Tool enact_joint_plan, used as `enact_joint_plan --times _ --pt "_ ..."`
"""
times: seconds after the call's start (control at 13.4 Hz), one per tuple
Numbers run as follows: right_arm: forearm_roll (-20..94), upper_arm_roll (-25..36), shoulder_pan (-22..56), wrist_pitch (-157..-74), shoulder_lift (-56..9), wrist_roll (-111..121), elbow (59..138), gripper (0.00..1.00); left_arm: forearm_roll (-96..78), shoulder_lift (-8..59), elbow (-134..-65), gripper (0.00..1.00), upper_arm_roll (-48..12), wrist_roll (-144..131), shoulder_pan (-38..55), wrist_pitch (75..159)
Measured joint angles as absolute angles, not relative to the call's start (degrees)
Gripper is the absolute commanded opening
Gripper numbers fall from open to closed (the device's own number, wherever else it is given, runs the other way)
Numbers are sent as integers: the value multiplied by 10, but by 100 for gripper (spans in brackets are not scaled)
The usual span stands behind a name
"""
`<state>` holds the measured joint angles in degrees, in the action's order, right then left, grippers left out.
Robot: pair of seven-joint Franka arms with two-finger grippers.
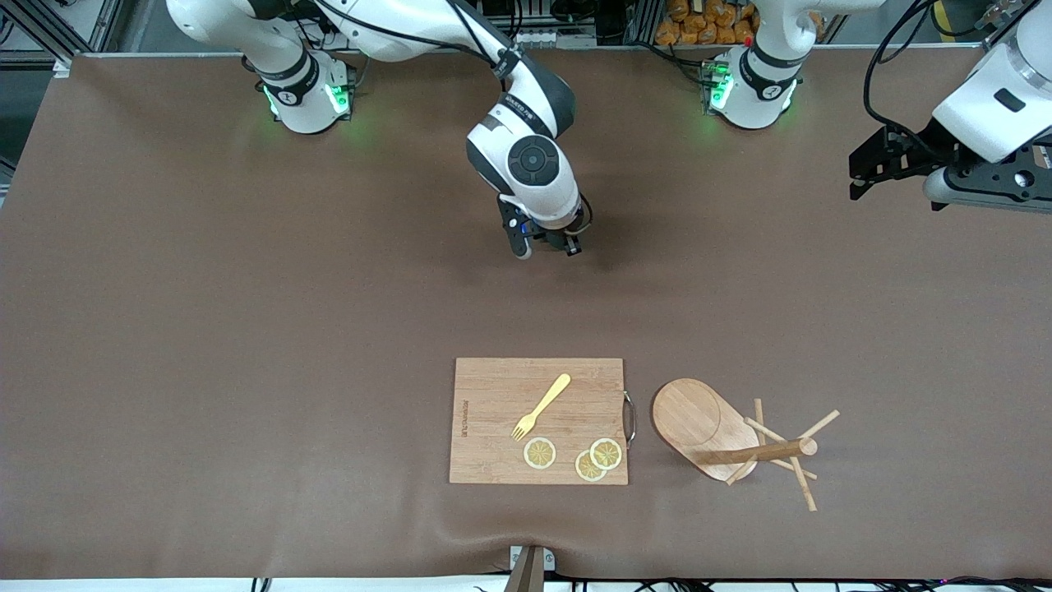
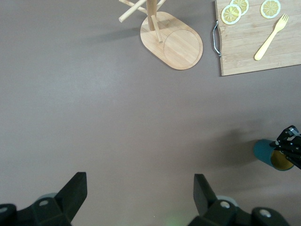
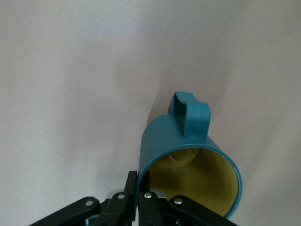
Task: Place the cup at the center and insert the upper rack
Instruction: 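Carry the teal mug with the right gripper to the table center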
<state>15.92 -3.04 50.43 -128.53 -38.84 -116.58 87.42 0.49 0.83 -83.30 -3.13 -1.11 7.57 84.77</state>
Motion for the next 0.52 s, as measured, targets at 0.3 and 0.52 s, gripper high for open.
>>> enact_joint_plan --times 0.3,0.52 --pt "159 -30 511 -1310 -401 -1166 874 1 5 8 -833 100 -31 -11 76 848" --pt "159 -30 514 -1312 -404 -1166 873 90 5 8 -833 100 -31 -11 76 848"
